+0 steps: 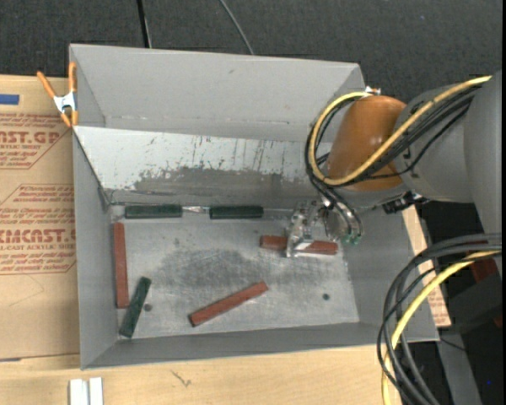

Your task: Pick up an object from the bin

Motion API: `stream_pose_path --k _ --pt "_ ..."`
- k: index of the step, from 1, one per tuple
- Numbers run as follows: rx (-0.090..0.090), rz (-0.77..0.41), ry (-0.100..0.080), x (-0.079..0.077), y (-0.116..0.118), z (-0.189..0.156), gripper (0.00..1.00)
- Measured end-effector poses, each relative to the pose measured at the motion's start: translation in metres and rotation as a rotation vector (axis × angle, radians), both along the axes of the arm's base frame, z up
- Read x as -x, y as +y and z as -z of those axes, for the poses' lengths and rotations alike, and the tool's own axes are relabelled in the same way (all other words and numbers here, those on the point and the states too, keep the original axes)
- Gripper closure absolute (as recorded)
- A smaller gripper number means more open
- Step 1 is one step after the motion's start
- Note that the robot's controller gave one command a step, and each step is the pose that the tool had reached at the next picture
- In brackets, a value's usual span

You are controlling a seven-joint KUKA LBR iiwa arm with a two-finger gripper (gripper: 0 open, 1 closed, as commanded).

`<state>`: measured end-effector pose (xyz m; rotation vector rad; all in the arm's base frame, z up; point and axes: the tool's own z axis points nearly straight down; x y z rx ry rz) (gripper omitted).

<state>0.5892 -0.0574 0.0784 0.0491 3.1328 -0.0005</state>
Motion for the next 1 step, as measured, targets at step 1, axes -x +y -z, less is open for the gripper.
stream_pose_path --k 1 --pt "0.000 -0.023 0.005 0.0263 0.0039 -0.1590 1.00"
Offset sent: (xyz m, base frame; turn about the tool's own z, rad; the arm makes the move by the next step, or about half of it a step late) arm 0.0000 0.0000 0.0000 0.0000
